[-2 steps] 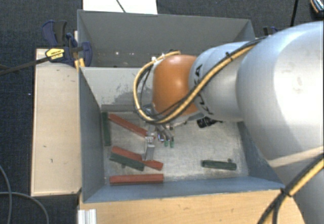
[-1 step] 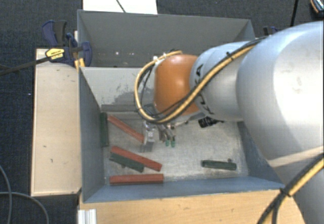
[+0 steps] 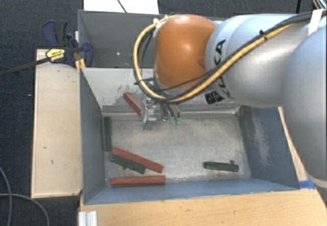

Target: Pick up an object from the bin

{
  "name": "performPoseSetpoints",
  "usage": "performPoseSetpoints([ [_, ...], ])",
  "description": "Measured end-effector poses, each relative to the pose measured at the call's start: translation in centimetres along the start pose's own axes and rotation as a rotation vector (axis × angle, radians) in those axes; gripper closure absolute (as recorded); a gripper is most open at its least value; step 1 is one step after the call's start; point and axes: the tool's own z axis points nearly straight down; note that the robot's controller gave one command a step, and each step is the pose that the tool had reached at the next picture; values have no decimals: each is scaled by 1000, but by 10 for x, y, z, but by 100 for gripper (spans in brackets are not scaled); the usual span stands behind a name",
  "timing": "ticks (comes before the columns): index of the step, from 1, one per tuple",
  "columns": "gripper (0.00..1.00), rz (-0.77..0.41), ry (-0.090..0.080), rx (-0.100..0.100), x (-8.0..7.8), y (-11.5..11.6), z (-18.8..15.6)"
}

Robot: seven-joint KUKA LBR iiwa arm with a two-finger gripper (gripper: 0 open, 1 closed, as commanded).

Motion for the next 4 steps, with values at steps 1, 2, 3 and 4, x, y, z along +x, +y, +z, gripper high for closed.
performPoseSetpoints([
  [1, 100, -90, 20, 8, 77, -81, 61],
  [2, 0, -92, 10, 3, 73, -76, 58],
  [3, 0, 45, 5, 1, 54, -20, 33],
  [4, 0, -423, 12, 1, 24, 30, 136],
])
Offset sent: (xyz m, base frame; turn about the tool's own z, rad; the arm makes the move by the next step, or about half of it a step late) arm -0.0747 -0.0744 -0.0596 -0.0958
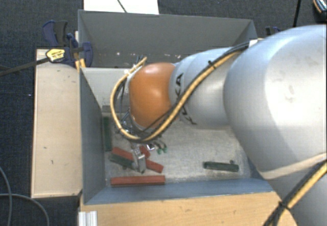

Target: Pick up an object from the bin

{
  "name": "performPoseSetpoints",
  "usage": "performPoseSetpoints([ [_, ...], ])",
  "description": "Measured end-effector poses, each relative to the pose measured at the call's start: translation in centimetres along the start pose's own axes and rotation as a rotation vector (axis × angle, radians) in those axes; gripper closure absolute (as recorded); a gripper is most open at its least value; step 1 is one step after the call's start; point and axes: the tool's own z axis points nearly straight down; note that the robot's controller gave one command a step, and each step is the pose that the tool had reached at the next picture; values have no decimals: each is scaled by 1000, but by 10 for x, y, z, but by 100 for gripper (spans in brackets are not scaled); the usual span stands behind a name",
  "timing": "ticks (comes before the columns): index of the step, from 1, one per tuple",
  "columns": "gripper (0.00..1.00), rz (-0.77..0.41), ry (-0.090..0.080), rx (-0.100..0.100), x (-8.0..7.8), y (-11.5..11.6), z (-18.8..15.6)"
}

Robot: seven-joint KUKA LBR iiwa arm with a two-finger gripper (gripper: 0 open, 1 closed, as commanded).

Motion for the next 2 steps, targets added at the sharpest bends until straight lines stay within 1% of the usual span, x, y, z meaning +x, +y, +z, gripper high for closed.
performPoseSetpoints([
  [1, 100, 6, -6, 0, -3, -1, -5],
  [2, 100, 30, -11, 1, 5, 15, -152],
])
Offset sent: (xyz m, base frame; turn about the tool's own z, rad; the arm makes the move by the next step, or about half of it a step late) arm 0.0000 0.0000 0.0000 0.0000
